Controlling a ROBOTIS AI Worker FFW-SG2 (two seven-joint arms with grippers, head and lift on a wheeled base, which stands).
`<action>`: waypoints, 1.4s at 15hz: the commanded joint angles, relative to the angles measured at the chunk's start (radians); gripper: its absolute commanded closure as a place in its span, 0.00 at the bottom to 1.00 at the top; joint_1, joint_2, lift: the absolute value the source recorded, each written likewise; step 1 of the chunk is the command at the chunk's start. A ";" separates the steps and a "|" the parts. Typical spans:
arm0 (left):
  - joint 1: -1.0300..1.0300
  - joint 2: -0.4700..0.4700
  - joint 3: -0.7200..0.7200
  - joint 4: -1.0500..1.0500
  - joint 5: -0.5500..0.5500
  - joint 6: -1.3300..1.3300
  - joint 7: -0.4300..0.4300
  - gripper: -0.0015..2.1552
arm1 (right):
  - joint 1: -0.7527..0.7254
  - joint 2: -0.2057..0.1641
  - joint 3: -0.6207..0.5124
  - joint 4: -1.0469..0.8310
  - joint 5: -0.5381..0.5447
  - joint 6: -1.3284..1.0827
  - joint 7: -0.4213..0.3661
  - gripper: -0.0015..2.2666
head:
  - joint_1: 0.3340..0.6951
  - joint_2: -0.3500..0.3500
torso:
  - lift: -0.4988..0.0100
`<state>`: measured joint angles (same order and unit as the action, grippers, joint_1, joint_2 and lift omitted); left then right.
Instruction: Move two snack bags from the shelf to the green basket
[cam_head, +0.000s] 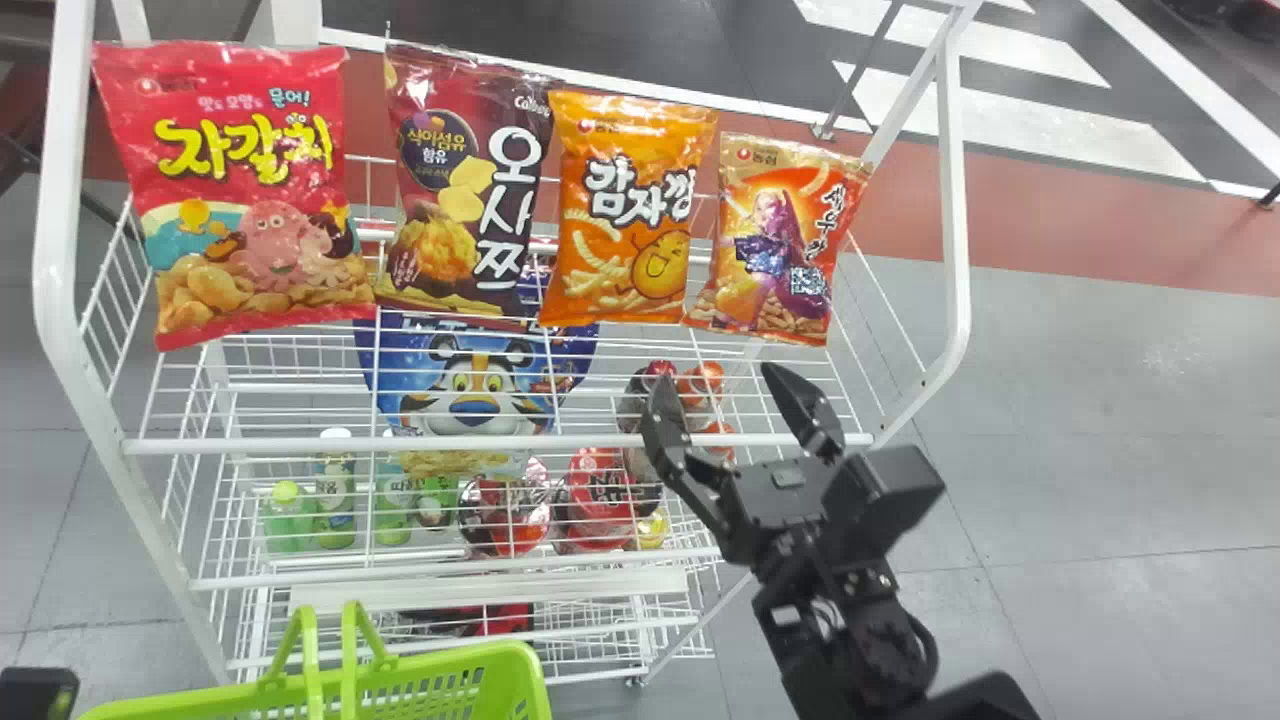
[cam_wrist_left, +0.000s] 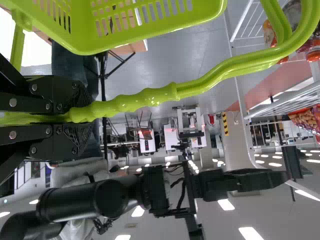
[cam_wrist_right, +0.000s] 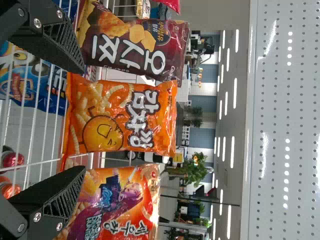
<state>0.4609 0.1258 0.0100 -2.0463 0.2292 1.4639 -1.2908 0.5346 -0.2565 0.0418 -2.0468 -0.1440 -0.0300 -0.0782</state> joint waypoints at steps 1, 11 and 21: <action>-0.001 -0.002 -0.013 0.003 -0.010 -0.001 0.001 0.92 | -0.125 0.000 0.036 0.083 -0.003 0.023 -0.002 0.06 | 1.00 0.00 | 0.94; -0.005 0.000 -0.007 0.009 -0.013 0.002 0.001 0.92 | -0.522 0.053 0.135 0.422 -0.019 0.118 -0.003 0.06 | 1.00 0.11 | 0.94; -0.019 0.002 0.004 0.023 -0.016 0.002 -0.008 0.92 | -0.667 0.063 0.124 0.620 -0.009 0.103 -0.026 0.06 | 1.00 0.12 | 0.94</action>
<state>0.4455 0.1277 0.0137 -2.0271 0.2158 1.4658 -1.2993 -0.1087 -0.1929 0.1659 -1.4568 -0.1535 0.0732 -0.1053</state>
